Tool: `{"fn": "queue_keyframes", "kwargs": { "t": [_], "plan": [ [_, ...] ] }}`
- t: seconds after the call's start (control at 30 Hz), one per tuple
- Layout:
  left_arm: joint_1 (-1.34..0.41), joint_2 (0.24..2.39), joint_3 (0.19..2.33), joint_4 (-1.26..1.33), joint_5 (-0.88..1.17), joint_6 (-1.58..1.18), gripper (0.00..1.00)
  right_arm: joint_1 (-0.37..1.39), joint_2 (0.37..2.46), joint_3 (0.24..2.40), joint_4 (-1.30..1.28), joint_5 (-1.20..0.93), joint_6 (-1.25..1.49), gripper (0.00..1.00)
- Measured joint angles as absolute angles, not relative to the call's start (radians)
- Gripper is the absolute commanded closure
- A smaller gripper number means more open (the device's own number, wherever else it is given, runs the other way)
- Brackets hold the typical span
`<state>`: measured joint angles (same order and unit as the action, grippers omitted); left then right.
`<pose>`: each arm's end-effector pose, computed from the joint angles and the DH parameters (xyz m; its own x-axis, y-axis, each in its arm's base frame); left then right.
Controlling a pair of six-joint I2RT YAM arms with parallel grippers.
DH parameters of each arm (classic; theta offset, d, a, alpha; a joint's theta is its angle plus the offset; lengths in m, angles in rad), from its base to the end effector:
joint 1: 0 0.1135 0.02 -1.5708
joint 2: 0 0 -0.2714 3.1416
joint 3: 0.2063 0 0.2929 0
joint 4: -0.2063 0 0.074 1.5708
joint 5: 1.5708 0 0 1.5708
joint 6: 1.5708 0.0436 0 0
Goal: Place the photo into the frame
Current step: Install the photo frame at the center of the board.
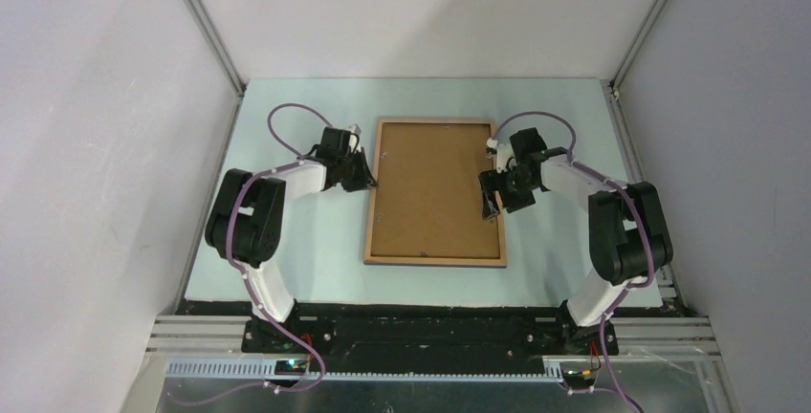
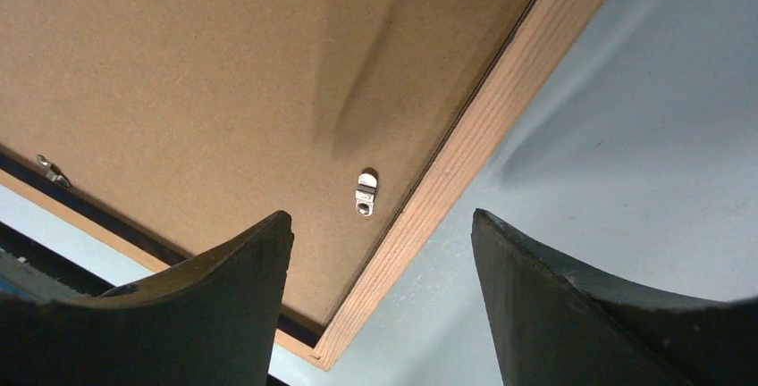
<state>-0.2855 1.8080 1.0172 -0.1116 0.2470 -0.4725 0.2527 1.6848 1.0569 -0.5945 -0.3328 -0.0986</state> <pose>0.3809 -0.1229 0.1244 -0.8610 -0.2072 -0.4645 0.0299 0.8911 -0.4529 0.3425 0.1032 0.1550 -0.8718 -0.3212 -0.3700 -0.4322 0.8598 0.2720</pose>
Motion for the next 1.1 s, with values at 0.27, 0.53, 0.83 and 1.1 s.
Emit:
{"fn": "queue_keyframes", "kwargs": {
  "t": [0.27, 0.53, 0.83, 1.1],
  "plan": [
    [-0.286, 1.806, 1.013, -0.106, 0.247, -0.473, 1.00, 0.297, 1.685, 1.048, -0.581, -0.281, -0.107, 0.32],
    [-0.286, 1.806, 1.013, -0.105, 0.247, -0.473, 1.00, 0.303, 1.699, 1.044, -0.566, -0.242, -0.107, 0.37],
    [-0.286, 1.806, 1.013, -0.106, 0.247, -0.473, 1.00, 0.313, 1.718, 1.044, -0.549, -0.222, -0.107, 0.42],
    [-0.286, 1.806, 1.013, -0.106, 0.247, -0.473, 1.00, 0.322, 1.725, 1.044, -0.540, -0.210, -0.105, 0.48]
  ]
}}
